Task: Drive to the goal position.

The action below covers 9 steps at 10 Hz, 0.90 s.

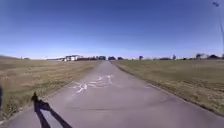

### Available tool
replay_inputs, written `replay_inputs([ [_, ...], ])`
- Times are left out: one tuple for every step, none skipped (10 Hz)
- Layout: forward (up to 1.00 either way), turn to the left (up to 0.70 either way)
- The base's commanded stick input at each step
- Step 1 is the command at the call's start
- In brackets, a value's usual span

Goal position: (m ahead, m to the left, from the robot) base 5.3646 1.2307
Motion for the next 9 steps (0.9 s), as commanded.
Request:
replay_inputs([
  [0.7,0.0],
  [0.7,0.0],
  [0.7,0.0],
  [0.7,0.0],
  [0.7,0.0],
  [0.7,0.0],
  [0.7,0.0],
  [0.7,0.0],
  [0.7,0.0],
])
